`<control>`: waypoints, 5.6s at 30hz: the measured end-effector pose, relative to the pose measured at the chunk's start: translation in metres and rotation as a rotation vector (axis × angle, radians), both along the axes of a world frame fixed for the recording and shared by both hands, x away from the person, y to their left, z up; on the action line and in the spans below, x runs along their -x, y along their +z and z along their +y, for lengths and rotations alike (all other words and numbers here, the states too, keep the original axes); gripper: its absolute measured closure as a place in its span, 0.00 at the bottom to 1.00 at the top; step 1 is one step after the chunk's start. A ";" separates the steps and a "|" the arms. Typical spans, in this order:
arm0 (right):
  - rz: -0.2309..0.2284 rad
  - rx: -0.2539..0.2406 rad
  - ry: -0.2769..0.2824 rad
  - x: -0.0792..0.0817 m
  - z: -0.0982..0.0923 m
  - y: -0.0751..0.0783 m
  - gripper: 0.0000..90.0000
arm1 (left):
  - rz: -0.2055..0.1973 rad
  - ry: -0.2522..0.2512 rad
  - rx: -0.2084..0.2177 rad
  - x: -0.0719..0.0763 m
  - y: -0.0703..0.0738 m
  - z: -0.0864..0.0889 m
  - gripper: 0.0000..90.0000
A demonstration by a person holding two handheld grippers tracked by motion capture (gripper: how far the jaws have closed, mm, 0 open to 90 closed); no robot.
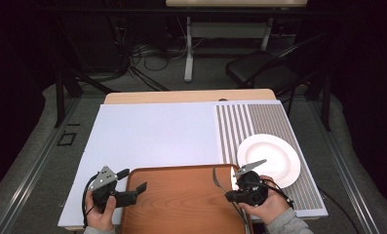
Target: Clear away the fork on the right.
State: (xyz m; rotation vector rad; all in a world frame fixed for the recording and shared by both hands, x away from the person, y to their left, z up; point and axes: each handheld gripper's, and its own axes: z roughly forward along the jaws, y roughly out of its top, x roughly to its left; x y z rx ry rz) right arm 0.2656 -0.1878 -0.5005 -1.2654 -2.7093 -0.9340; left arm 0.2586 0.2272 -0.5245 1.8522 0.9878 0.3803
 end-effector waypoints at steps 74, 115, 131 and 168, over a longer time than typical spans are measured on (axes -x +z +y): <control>-0.102 -0.125 0.016 -0.025 0.032 -0.031 0.94 | 0.002 -0.003 -0.003 -0.001 -0.001 0.001 0.18; -0.333 0.049 0.146 0.002 0.060 -0.032 0.99 | 0.003 -0.003 -0.005 -0.001 0.000 0.001 0.18; -0.118 -0.100 0.166 -0.008 0.055 -0.039 0.96 | 0.003 -0.003 -0.003 -0.001 0.000 0.001 0.18; -0.018 -0.052 -0.041 -0.032 0.000 -0.043 1.00 | -0.001 -0.004 -0.003 -0.001 0.000 0.002 0.18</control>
